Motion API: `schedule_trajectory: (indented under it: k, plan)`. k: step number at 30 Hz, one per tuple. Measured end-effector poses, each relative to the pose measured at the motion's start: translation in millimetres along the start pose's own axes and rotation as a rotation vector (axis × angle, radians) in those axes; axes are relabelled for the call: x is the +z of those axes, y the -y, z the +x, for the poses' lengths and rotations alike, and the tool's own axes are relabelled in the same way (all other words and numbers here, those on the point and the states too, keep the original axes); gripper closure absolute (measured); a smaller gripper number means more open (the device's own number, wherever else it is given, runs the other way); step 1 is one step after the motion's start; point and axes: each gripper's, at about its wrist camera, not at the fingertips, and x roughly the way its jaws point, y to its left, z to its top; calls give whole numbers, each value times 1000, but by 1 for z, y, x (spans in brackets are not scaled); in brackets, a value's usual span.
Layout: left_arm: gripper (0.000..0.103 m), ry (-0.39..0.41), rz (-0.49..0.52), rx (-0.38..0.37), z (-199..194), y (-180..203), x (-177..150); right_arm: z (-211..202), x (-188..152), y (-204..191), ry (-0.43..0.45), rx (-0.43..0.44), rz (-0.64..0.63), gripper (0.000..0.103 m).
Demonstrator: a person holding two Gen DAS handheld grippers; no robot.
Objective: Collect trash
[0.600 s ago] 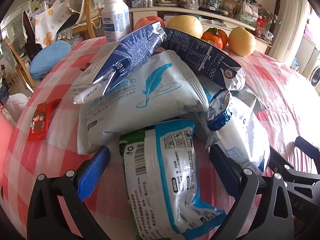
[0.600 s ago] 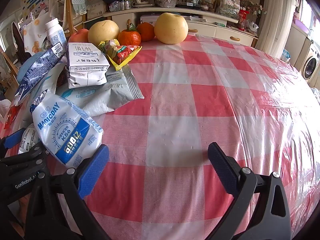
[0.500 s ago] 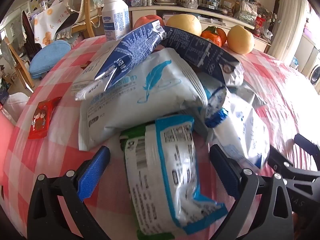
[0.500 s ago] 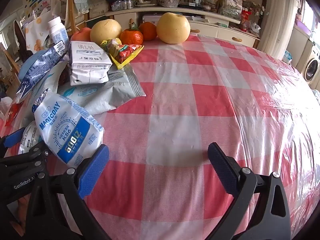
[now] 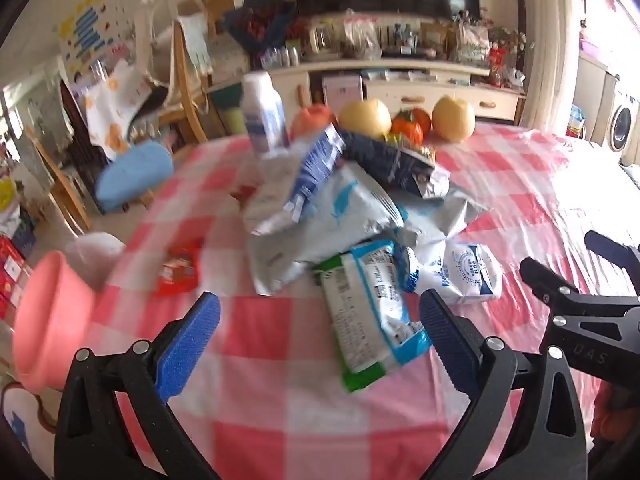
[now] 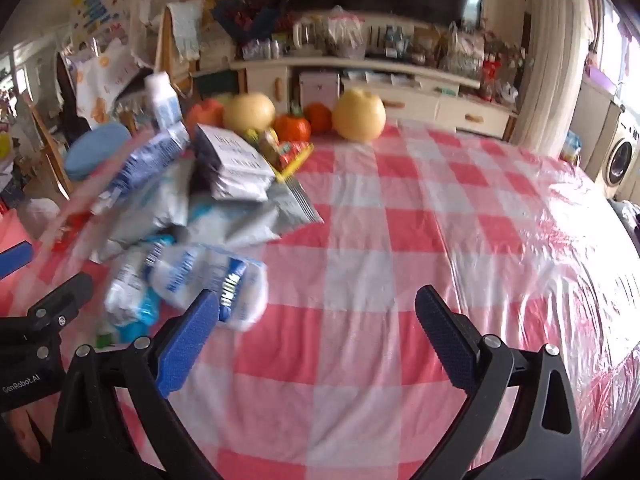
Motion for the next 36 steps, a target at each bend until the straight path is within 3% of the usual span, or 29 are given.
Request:
schedule_trajectory:
  k: [5,18,36]
  plan:
    - [5,62,-7,10,-40,-25,-7,-46,-6,-25,135,7,-54,4]
    - [5,181,-107,-26,-117,-84,-32,-138,-34,-82,355,24,-138,4]
    - [5,314,-130,6,-181,-106,-51,-171,-61,-94,400,50,-126,4]
